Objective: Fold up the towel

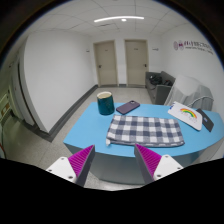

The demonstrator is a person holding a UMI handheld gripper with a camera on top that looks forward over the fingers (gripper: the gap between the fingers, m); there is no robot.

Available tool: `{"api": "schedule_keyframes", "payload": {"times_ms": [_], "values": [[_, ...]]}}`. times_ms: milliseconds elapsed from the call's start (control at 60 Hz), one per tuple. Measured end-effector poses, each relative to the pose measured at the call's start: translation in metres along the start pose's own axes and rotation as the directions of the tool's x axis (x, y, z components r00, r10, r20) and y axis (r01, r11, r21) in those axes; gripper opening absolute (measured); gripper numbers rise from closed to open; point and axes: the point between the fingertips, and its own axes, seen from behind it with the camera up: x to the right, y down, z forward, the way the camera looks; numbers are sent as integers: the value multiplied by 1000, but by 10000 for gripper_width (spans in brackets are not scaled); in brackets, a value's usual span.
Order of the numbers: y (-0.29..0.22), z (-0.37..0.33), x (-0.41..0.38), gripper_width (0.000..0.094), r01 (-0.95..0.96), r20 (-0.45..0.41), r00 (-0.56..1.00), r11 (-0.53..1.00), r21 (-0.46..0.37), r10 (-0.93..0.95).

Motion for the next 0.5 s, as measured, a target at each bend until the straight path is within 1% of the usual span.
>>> {"api": "schedule_keyframes", "payload": {"times_ms": [100, 117, 133, 200, 267, 300, 367, 433, 500], "values": [[-10, 47, -12, 814, -5, 35, 999, 1000, -17, 6], [-9, 44, -12, 811, 0, 47, 999, 1000, -15, 1], [-20, 66, -17, 809, 2, 51, 999, 1000, -21, -1], [-31, 105, -23, 797, 21, 66, 998, 999, -39, -19], [-37, 140, -26, 780, 32, 84, 996, 999, -41, -28], [-36, 160, -28, 768, 35, 91, 995, 998, -57, -29], [-25, 196, -26, 753, 43, 91, 995, 993, -112, -33], [-20, 224, -20, 730, 65, 78, 995, 989, -132, -55], [-12, 241, -9, 653, 92, 48, 995, 984, -155, -85]]}}
